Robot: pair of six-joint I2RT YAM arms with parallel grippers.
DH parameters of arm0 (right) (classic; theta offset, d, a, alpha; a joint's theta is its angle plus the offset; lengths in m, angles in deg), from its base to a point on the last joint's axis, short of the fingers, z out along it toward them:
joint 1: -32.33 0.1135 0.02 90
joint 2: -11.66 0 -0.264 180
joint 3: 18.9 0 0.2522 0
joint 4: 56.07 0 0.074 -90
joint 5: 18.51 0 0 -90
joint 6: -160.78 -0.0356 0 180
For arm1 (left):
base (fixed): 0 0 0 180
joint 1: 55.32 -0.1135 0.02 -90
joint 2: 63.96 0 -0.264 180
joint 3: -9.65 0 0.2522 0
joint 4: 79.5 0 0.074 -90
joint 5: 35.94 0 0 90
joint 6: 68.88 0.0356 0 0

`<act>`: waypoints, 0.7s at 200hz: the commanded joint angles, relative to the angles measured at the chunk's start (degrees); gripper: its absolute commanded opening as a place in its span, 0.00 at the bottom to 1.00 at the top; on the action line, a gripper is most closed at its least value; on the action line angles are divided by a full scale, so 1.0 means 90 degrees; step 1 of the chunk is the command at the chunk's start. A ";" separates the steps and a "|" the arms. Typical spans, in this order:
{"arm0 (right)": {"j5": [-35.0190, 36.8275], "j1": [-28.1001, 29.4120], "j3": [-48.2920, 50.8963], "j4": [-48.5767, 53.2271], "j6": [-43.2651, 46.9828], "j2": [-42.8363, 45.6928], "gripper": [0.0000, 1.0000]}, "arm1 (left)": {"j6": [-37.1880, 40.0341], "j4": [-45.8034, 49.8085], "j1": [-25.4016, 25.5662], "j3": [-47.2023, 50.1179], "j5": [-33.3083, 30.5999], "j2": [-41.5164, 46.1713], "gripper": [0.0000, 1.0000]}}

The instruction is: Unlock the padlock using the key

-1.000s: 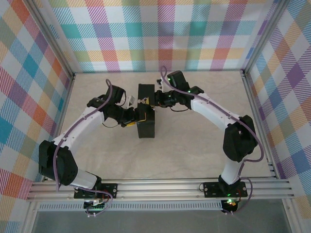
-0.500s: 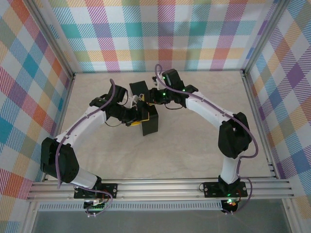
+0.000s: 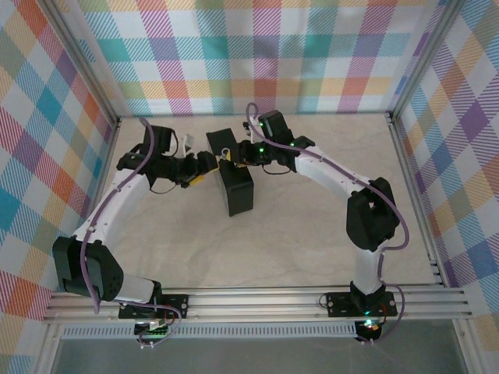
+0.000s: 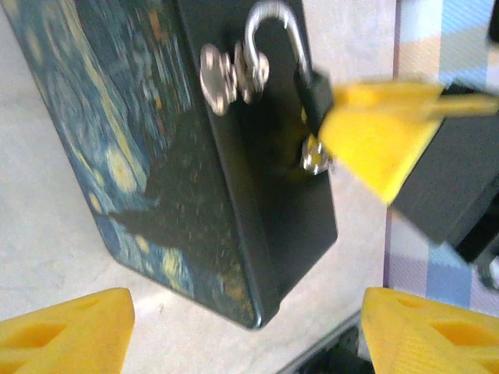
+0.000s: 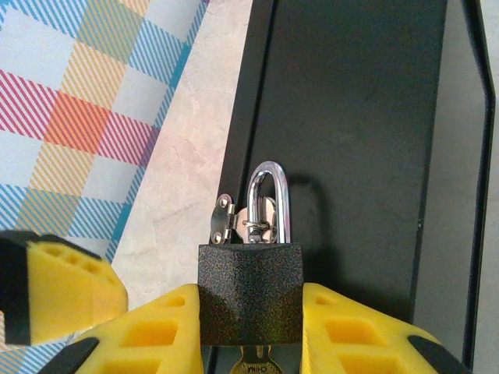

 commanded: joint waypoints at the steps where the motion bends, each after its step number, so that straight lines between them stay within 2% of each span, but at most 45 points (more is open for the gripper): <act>1: -0.0112 -0.0006 -0.0320 -0.0413 -0.0023 -0.0090 0.18 | -0.0602 -0.0518 -0.0154 -0.0322 -0.0867 -0.0296 0.78; 22: -0.0137 0.0006 -0.0293 -0.0467 -0.0075 -0.0124 0.18 | -0.0795 -0.0900 -0.0182 -0.0634 -0.1654 -0.0737 0.80; 49: -0.0090 0.0003 -0.0242 -0.0540 -0.0096 -0.0131 0.17 | -0.0867 -0.1012 -0.0182 -0.1182 -0.2118 -0.1422 0.80; 111: 0.0251 0.0076 -0.0005 -0.1037 -0.0245 -0.0216 0.17 | -0.0621 -0.1133 -0.0168 -0.1984 -0.2353 -0.2616 0.83; 140: 0.0385 0.0113 0.0032 -0.1182 -0.0287 -0.0253 0.17 | -0.0390 -0.0958 -0.0133 -0.2094 -0.2242 -0.2952 0.79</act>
